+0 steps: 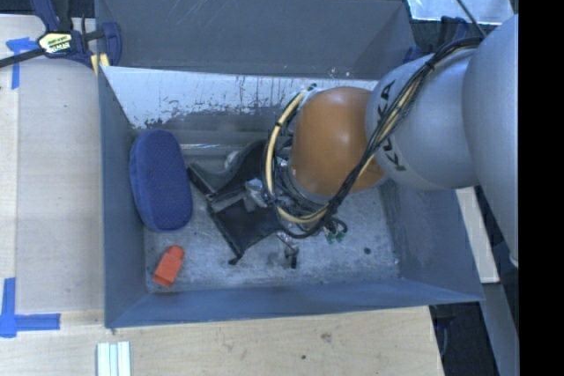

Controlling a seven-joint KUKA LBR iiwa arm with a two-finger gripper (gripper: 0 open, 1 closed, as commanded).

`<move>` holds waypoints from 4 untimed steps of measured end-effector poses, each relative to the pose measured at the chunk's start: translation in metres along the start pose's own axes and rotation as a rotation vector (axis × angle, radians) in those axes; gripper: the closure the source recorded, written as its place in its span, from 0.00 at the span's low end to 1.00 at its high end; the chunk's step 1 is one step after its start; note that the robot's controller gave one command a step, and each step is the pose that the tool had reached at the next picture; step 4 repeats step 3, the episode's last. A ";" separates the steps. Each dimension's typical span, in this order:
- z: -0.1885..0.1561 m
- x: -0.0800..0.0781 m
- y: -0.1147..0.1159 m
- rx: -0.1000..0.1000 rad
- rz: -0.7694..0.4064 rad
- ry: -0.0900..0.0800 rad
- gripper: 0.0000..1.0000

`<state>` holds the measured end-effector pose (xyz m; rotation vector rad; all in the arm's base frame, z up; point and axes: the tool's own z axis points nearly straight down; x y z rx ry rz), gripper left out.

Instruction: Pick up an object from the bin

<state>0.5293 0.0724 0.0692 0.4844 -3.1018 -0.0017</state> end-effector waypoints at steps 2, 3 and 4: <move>-0.001 -0.001 -0.001 0.000 0.004 -0.002 1.00; -0.029 -0.002 -0.001 0.002 0.007 -0.009 1.00; -0.029 -0.002 -0.001 0.002 0.007 -0.009 1.00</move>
Offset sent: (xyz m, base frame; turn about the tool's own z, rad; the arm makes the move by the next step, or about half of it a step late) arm 0.0000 0.0000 0.0000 0.0000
